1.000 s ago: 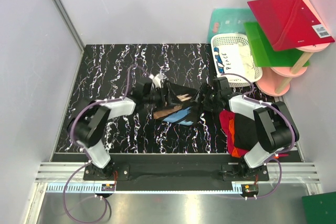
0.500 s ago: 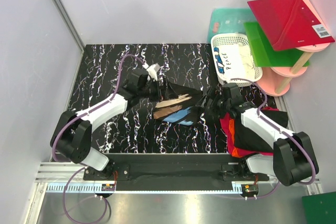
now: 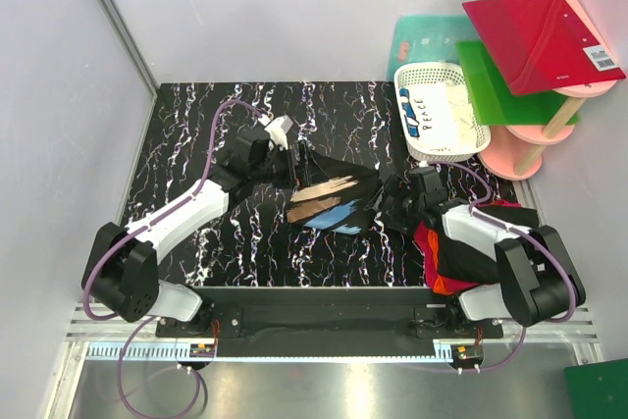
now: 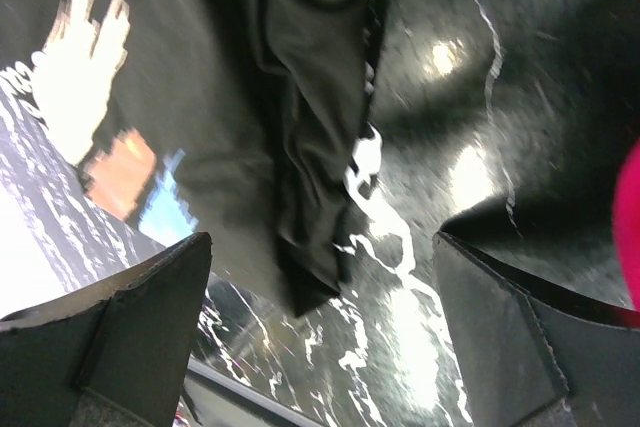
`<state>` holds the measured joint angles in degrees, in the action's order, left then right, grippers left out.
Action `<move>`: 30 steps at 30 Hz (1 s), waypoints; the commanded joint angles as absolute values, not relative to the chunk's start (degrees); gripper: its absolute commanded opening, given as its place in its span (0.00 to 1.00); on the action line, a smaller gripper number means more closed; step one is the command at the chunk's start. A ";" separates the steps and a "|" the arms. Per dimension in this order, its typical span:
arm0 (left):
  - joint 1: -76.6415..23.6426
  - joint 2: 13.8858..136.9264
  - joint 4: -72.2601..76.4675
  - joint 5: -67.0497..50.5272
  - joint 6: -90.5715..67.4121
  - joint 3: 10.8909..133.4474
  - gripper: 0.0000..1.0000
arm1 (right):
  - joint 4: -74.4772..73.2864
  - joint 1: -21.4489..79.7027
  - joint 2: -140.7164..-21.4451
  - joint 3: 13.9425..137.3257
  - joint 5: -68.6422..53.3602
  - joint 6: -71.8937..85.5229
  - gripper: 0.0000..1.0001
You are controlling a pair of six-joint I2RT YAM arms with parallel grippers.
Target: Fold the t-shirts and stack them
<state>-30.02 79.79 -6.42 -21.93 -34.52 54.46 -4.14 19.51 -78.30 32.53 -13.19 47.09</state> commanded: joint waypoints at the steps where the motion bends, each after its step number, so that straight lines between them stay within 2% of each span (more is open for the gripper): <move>1: -30.06 78.31 -5.89 -20.39 -33.22 54.32 0.97 | -0.62 20.04 -81.64 31.72 -12.83 48.08 1.00; 13: -30.06 77.43 -7.56 -19.43 -32.52 55.28 0.97 | 6.77 24.43 -102.64 41.21 -15.73 49.31 0.98; 14: -29.97 77.26 -7.91 -19.08 -32.43 55.54 0.97 | 6.59 24.78 -104.66 42.00 -16.25 49.22 0.92; 15: -29.97 77.17 -8.61 -18.72 -32.00 55.89 0.97 | 6.77 25.31 -105.29 42.88 -16.43 49.13 0.68; 16: -29.97 76.99 -8.87 -18.63 -31.91 55.99 0.97 | 6.94 25.83 -105.90 42.98 -16.70 48.87 0.39; 17: -29.88 76.99 -9.22 -18.46 -31.82 56.07 0.97 | 6.86 25.84 -105.91 43.07 -16.70 48.78 0.04; 18: -29.97 76.82 -9.40 -18.28 -31.82 56.25 0.97 | 5.90 26.01 -105.73 43.15 -16.44 48.17 0.00; 24: -29.79 77.61 -9.40 -18.28 -31.90 55.90 0.97 | -6.12 26.98 -95.21 42.98 -7.75 42.82 0.00; 30: -29.79 78.13 -8.88 -18.46 -32.43 55.46 0.97 | -18.62 27.07 -75.52 44.29 3.15 36.14 0.00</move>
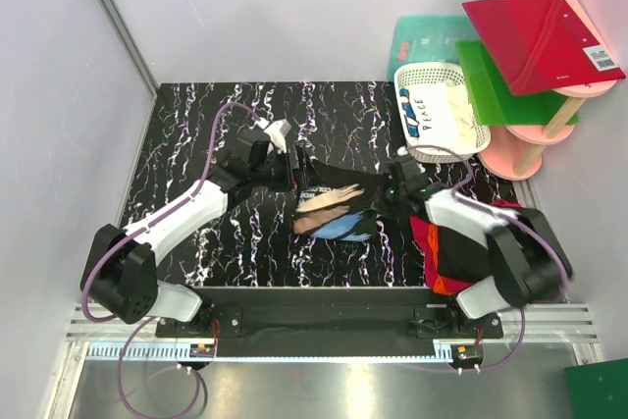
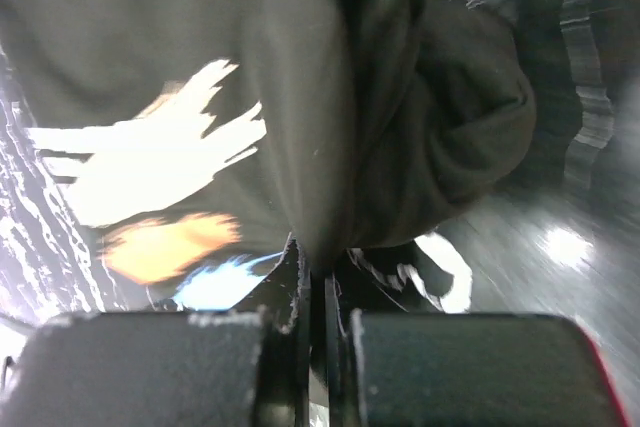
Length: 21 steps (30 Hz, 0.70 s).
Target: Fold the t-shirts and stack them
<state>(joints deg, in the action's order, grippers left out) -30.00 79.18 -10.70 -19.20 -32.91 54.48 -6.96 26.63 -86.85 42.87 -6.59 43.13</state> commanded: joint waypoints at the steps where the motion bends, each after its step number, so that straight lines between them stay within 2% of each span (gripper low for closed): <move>1: -29.79 78.22 -8.79 -18.46 -32.43 55.46 0.97 | -20.11 27.16 -70.63 44.82 5.17 34.99 0.00; 7: -29.79 78.84 -8.70 -18.81 -32.61 55.63 0.97 | -33.73 27.07 -56.01 49.74 13.17 30.06 0.00; 17: -29.88 78.75 -8.35 -19.86 -33.40 55.81 0.96 | -52.79 27.07 -46.50 56.94 26.97 29.62 0.00; 21: -29.88 78.31 -8.70 -20.04 -33.22 55.90 0.96 | -57.91 27.07 -44.04 59.67 32.85 35.14 0.00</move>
